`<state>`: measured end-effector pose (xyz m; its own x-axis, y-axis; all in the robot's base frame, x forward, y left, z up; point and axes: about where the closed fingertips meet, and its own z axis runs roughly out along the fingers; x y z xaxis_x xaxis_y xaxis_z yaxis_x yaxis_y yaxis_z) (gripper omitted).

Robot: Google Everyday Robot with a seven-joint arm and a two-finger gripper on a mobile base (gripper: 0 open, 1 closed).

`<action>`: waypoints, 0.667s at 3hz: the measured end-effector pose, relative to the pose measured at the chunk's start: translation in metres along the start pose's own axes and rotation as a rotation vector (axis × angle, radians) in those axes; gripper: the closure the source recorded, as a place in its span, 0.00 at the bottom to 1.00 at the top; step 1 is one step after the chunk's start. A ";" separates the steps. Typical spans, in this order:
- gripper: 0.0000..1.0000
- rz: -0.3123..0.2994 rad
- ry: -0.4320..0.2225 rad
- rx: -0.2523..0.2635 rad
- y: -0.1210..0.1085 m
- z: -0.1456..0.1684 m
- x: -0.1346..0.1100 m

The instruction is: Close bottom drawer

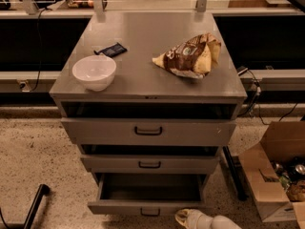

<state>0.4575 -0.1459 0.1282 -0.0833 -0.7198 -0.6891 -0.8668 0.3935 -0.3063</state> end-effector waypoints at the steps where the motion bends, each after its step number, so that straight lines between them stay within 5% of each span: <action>1: 1.00 0.000 0.000 0.001 -0.001 0.000 0.000; 2: 1.00 -0.005 -0.027 0.022 -0.033 0.004 -0.006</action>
Offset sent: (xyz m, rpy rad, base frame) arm 0.0965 -0.0240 0.0359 0.0575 -0.0926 -0.0170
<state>0.4884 -0.1519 0.1394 -0.0655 -0.7059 -0.7052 -0.8561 0.4029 -0.3238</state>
